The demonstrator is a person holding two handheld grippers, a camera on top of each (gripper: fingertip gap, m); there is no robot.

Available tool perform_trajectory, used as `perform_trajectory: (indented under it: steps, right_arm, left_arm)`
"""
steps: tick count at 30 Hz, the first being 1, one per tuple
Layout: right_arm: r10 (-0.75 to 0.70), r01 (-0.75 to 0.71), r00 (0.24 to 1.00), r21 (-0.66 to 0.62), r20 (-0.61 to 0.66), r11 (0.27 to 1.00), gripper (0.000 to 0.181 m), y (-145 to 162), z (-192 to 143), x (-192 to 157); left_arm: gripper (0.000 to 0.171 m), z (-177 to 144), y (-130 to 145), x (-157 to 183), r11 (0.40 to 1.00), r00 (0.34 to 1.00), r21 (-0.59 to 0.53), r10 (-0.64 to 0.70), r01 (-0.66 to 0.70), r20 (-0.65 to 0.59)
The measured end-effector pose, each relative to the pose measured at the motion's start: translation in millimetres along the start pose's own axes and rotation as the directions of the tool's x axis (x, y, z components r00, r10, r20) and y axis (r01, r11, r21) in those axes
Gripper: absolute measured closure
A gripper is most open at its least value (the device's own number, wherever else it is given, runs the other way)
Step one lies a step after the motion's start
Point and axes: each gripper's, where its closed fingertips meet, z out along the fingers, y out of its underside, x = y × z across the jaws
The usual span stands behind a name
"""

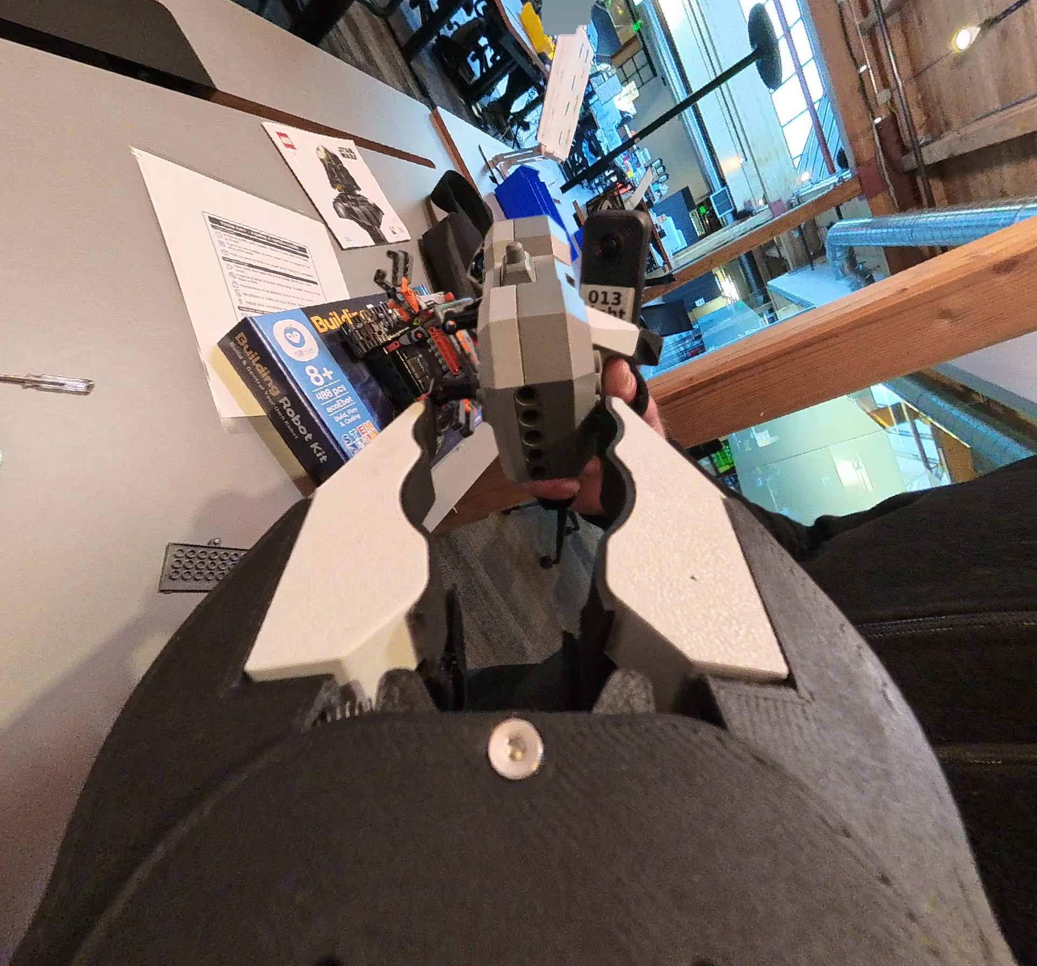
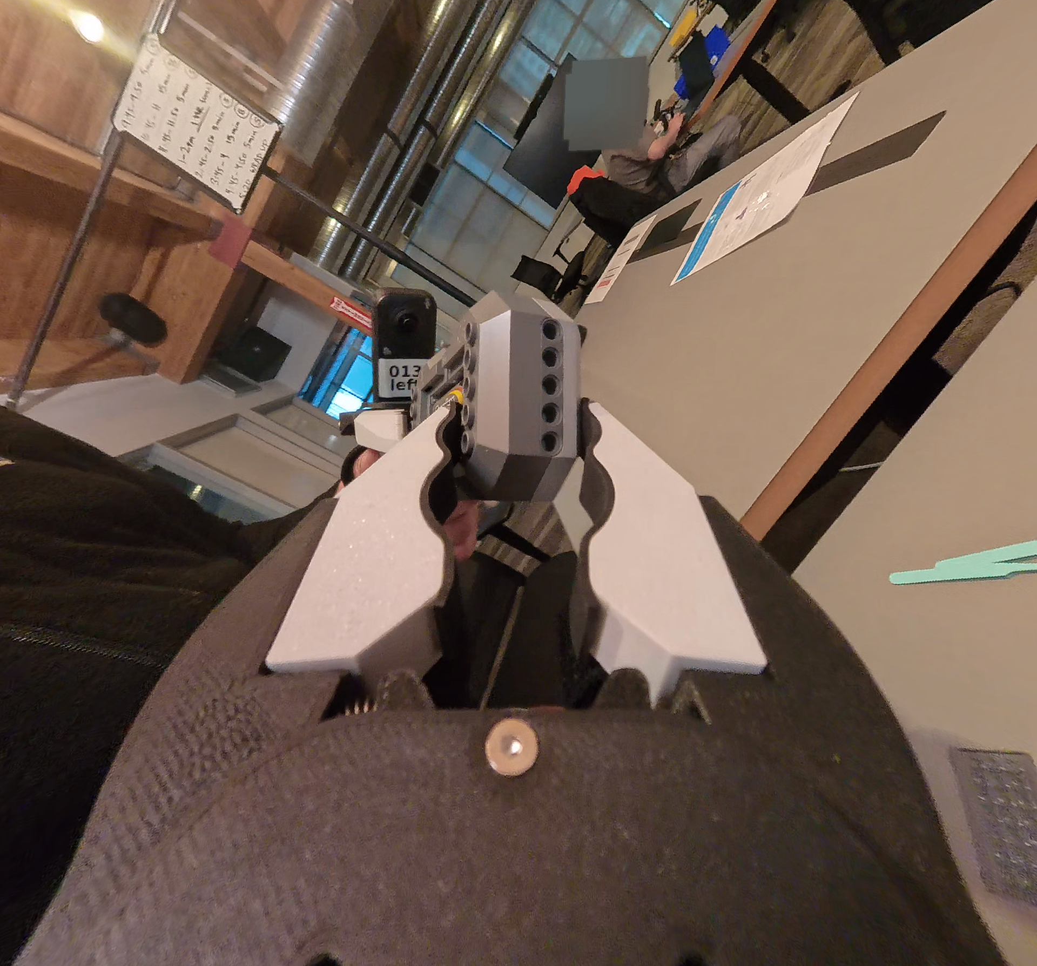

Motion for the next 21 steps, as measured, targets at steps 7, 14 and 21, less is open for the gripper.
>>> perform_trajectory:
  steps: [7,14,21]
  right_arm:
    - [-0.011,0.011,1.000,0.026,-0.007,1.000,0.142,-0.4,11.2,1.1]
    - [-0.050,0.051,0.999,0.017,-0.018,0.999,0.125,-7.6,17.4,0.5]
    - [-0.349,0.287,0.885,-0.228,-0.309,0.930,0.118,13.8,-21.2,54.6]
  left_arm:
    - [0.134,-11.0,-6.2,-2.5,0.998,1.000,0.067,0.008,-0.006,-0.024]
    - [0.135,-24.2,-13.6,-13.3,0.993,0.999,0.114,-0.005,0.009,-0.032]
    - [0.135,-42.5,-14.1,-41.6,0.986,0.998,0.155,-0.060,0.061,-0.015]
